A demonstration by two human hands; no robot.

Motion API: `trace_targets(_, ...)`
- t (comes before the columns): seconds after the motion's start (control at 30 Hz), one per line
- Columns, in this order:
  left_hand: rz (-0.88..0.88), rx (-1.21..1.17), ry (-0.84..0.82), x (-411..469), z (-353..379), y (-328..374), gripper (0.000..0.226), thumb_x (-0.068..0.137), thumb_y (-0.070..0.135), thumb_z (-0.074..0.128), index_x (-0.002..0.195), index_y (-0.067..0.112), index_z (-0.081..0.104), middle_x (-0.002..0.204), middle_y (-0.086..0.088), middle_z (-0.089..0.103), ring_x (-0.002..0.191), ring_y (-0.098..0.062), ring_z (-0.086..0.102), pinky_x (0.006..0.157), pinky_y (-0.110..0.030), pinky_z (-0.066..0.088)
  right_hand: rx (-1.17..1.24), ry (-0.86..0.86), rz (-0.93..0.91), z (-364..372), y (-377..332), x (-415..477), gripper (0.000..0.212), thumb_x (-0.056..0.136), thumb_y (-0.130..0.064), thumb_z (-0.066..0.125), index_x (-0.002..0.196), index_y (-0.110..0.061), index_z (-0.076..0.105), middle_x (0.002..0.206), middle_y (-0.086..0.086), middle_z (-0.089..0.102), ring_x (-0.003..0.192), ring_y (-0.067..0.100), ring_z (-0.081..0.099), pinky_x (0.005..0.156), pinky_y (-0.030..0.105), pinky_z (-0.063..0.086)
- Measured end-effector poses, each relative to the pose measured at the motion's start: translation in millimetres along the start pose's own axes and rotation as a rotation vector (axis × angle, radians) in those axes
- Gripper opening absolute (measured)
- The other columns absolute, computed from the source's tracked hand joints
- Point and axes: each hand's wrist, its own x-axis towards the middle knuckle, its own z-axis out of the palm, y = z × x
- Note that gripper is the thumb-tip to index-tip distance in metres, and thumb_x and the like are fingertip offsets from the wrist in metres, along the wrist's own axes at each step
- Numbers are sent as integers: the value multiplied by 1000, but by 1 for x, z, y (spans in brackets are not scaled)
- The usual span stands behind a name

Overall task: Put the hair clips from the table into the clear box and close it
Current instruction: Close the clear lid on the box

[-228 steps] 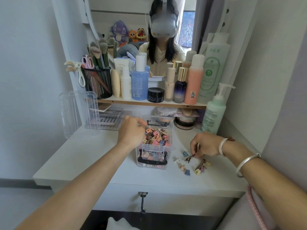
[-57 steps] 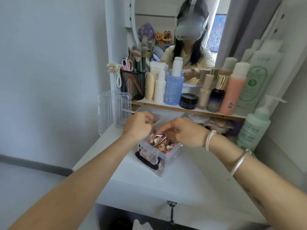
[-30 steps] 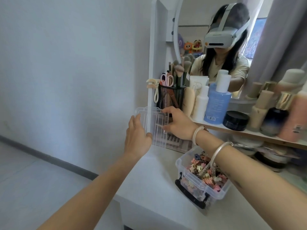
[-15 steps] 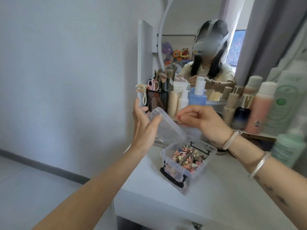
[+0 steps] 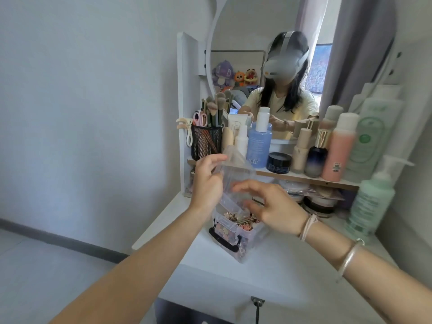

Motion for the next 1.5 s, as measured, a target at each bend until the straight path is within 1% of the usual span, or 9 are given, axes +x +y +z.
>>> trace_targets(0.17,-186,-329,110,2,-9,10,40,84,-20,33,90,13,54,112,-3,51,116,-12,45,105,-31,39,-257,9,-5,-6,29,-1,56,87,2,49,136,-24,40,147,-5,37,136,15,34,107,15,15)
trace_targets(0.3,-322,-468,31,4,-9,5,38,85,-22,29,91,7,54,117,-8,47,117,-19,48,97,-30,44,-461,108,-179,-8,42,0,40,80,-9,63,119,-17,60,126,8,61,119,29,54,103,44,39)
trace_targets(0.43,-277,-37,-87,-1,-8,-11,36,89,-12,34,117,3,51,127,-9,51,116,-19,51,94,-23,41,-590,99,-268,-13,41,-7,54,94,-49,24,107,-21,68,104,0,73,89,20,69,83,34,52)
trace_targets(0.57,-95,438,-281,-8,-2,-25,32,91,-6,37,117,4,53,129,-8,53,122,-18,49,97,-19,34,-597,22,-251,-7,44,-20,64,91,-58,16,103,-25,70,101,-5,74,75,15,69,68,21,55)
trace_targets(0.8,-102,489,-324,-7,-7,-28,25,94,8,44,116,7,55,129,-7,54,120,-20,50,99,-27,38,-507,-19,-255,-7,46,-25,63,80,-67,34,115,-24,64,114,-3,69,93,19,65,82,28,51)
trace_targets(0.93,-98,491,-352,-8,-11,-30,25,94,5,42,116,7,55,132,-5,52,124,-18,47,99,-22,34,-596,8,-316,-6,54,-24,47,71,-47,55,110,-25,67,107,-6,72,85,14,65,73,23,54)
trace_targets(1.13,-86,503,-324,-10,-13,-35,26,94,5,41,117,7,54,130,-6,53,123,-18,48,95,-20,34,-689,105,-427,10,61,-23,56,95,-47,17,106,-27,67,98,-8,73,73,13,61,61,20,53)
trace_targets(1.43,-107,533,-111,-1,-36,-39,46,87,6,56,131,6,41,138,-11,43,129,-20,40,103,-22,28,-805,242,-258,65,15,25,25,53,-36,79,74,-23,73,61,-7,69,59,15,62,48,18,47)
trace_targets(1.5,-151,525,-84,2,-43,-40,48,88,6,55,133,6,39,140,-10,43,131,-21,39,104,-25,29,-741,200,-170,68,1,36,33,62,-39,78,87,-19,71,75,0,71,77,19,64,59,23,51)
